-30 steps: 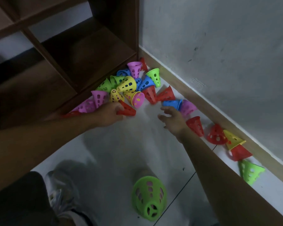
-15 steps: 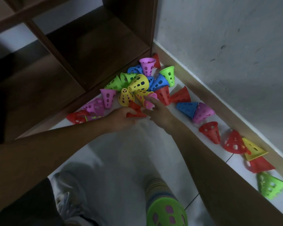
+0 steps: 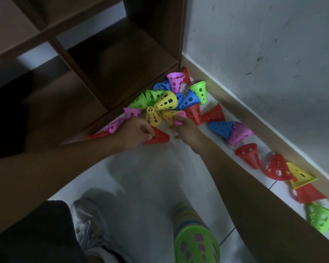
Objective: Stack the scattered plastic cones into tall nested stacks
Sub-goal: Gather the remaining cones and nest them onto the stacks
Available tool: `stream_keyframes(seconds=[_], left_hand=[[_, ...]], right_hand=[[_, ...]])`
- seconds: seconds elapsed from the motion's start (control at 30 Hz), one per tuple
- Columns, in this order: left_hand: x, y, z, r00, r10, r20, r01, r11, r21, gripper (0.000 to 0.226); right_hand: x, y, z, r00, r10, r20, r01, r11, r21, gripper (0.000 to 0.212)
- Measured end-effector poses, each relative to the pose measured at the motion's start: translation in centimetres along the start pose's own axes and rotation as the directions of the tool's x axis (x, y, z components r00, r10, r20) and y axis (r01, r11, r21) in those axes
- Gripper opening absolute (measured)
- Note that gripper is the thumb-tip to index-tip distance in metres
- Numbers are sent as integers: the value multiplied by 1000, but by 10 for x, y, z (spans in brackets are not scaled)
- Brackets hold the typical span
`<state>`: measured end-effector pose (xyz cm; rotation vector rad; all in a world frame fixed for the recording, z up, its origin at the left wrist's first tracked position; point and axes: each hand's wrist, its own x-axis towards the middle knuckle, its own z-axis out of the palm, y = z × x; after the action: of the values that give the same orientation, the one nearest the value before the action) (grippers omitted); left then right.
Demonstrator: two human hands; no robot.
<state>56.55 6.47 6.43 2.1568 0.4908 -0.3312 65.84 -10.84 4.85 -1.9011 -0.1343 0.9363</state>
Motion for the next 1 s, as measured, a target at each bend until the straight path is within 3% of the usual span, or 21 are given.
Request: stream_keyframes(seconds=[0.33, 0.6, 0.7, 0.8, 0.87, 1.0], left_hand=[[-40, 69, -52, 974, 99, 204, -135, 976, 171, 14], [-99, 120, -74, 932, 48, 358, -108, 982, 152, 21], [-119, 141, -79, 917, 18, 397, -81, 987, 142, 24], [-137, 155, -83, 914, 8, 406, -67, 989, 131, 23], [-149, 158, -84, 908, 8, 419, -69, 989, 131, 22], [-166, 157, -81, 892, -1, 452, -57, 992, 116, 21]], right_hand=[[-30, -4, -18, 991, 37, -128, -18, 989, 147, 34], [-59, 5, -46, 980, -4, -200, 42, 982, 185, 28], [-78, 9, -55, 976, -46, -214, 91, 974, 207, 16], [-104, 6, -63, 960, -44, -276, 127, 948, 292, 28], [-120, 8, -67, 949, -52, -311, 152, 939, 308, 20], [-145, 16, -75, 928, -66, -368, 202, 917, 345, 24]])
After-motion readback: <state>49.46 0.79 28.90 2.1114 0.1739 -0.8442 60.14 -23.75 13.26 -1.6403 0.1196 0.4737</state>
